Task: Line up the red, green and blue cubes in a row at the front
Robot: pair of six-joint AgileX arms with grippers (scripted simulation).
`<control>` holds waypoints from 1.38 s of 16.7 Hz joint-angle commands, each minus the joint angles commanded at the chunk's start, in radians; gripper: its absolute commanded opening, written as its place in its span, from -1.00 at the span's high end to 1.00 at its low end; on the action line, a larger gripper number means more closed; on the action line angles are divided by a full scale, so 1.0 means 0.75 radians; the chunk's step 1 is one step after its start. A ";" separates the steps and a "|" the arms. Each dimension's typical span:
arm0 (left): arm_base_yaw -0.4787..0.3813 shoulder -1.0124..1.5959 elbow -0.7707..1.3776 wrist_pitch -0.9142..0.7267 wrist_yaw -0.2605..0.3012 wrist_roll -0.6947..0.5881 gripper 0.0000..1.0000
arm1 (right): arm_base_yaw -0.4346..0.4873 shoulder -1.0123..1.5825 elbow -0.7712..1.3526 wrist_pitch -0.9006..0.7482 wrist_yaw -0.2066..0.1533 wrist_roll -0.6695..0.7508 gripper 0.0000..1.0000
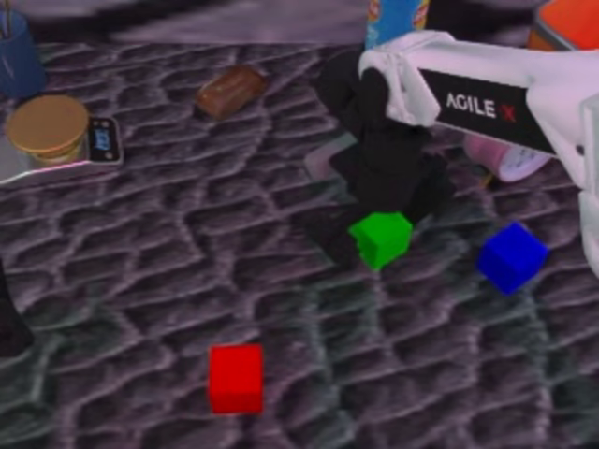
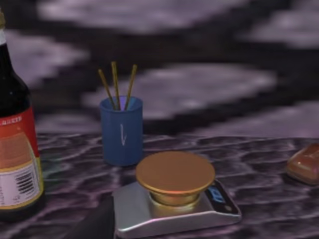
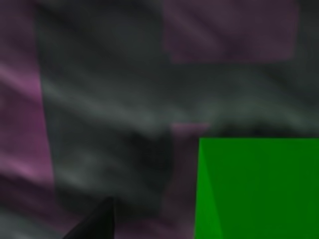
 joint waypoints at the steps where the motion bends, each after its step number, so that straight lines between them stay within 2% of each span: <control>1: 0.000 0.000 0.000 0.000 0.000 0.000 -1.00 | 0.000 0.000 0.000 0.000 0.000 0.000 -0.85; 13: 0.000 0.000 0.000 0.000 0.000 0.000 -1.00 | 0.000 0.000 0.000 0.000 0.000 0.000 0.96; 23: 0.000 0.000 0.000 0.000 0.000 0.000 -1.00 | -0.003 -0.005 0.005 -0.006 0.001 0.000 1.00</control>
